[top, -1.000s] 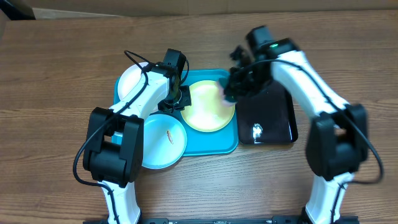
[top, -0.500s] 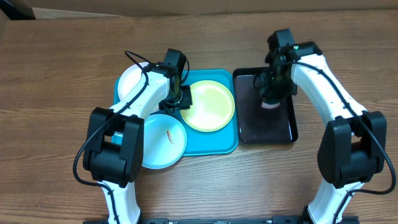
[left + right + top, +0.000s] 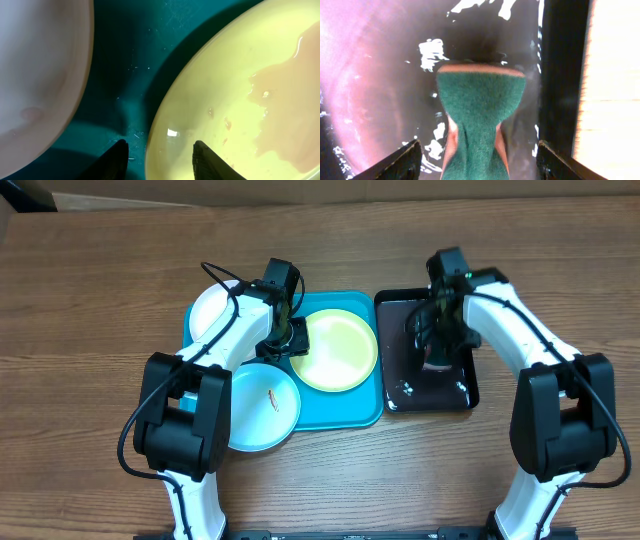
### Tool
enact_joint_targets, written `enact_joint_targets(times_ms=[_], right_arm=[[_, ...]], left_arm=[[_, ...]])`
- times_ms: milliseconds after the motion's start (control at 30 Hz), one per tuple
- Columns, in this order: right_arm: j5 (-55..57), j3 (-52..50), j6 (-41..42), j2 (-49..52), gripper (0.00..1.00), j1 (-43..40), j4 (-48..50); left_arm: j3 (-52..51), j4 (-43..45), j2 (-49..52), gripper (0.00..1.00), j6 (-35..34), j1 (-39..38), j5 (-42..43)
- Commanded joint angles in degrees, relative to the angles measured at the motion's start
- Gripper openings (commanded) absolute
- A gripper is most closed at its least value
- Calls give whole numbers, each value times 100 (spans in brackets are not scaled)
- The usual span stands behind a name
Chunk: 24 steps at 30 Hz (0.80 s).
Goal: Clean dirty plates on tray and stack at the side
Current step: 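Return the sponge to the black tray and lift the right gripper away, then lift the yellow plate off the teal tray with the left gripper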
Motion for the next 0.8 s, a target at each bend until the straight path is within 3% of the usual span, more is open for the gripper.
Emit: enact_joint_targets(times_ms=[0,200,267,367,767], right_arm=[[17,1003,66,-28,74,-79,-417],[17,1856,223,-28,78,-654,-1008],[15,1860,243,-26,83,-977,-1010],[15,1801,238,-15,100,-1375,-1128],[17,1801,236,-15,100,-2002,-1200]], left_arm=[[-24,4,98,44,-17,-37,39],[-24,22,98,43,-17,-39,17],[-26,20,101,38,-17,-42,2],[-81,42,101,36,-24,-74,-284],[-291,337,109,31,-37,-129,-409]])
